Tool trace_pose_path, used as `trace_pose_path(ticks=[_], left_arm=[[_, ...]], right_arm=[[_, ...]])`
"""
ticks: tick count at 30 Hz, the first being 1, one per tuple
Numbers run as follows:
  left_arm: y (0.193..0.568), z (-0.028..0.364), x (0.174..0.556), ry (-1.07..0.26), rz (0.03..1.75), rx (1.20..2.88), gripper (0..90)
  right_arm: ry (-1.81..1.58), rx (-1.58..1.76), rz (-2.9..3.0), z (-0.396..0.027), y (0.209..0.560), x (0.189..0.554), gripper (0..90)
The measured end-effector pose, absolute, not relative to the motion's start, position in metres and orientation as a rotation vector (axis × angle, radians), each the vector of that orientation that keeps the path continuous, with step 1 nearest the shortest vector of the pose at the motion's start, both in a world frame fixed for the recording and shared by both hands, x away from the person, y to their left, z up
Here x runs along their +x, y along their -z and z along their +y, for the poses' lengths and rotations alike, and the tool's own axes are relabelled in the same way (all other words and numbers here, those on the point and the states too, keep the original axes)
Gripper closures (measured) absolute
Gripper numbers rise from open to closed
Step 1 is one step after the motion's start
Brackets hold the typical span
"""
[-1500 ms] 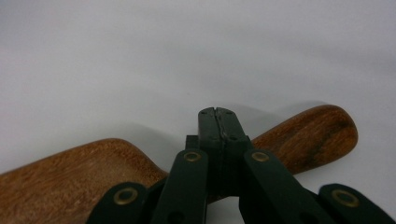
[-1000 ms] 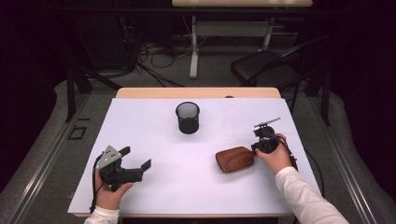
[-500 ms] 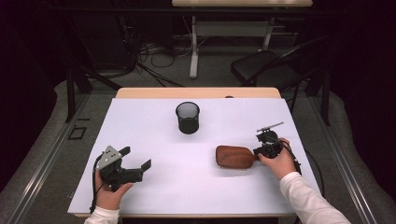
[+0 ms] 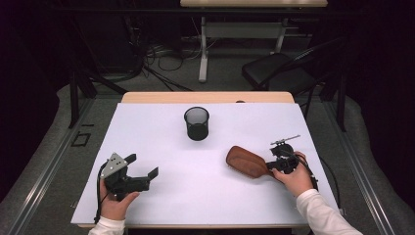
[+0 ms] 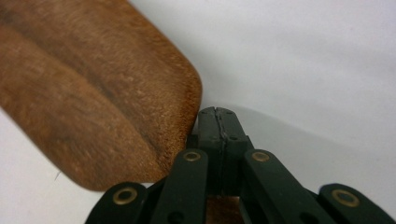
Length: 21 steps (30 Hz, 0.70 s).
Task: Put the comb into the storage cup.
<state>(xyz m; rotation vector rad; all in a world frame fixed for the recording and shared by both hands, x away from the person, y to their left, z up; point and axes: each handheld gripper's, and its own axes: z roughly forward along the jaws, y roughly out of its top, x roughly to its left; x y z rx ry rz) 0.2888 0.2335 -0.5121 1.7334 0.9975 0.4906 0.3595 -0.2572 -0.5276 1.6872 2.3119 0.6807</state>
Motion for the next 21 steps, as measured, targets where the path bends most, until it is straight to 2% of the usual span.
trace_pose_path(ticks=[21], left_arm=[[0.512, 0.233, 0.288, -0.491, 0.999, 1.733, 1.3]], right_arm=[[-0.707, 1.673, 2.295, -0.260, 0.529, 0.334, 89.1]])
